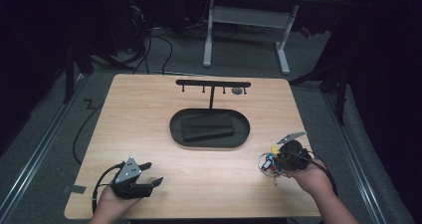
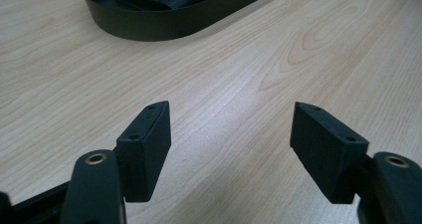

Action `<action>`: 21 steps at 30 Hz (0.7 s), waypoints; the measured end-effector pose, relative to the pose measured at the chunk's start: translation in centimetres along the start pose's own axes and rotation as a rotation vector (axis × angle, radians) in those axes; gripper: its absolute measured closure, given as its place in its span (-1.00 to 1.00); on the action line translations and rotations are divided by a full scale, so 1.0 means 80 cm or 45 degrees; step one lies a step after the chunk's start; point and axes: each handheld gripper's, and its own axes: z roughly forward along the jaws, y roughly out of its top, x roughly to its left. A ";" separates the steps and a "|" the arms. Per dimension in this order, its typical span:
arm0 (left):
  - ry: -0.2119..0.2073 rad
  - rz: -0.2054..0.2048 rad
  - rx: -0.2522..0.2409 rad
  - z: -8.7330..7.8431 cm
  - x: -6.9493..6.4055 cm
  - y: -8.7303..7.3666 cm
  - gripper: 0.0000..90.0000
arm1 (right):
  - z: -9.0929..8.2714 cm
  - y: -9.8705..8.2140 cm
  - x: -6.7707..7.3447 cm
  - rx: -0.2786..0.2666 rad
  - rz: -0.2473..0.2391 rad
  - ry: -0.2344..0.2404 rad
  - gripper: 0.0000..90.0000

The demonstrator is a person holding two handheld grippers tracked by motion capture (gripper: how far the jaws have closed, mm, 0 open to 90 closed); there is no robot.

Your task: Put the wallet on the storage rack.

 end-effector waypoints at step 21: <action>0.004 -0.006 0.007 -0.001 0.005 -0.004 -0.23 | 0.040 0.044 -0.026 0.209 -0.023 0.101 0.66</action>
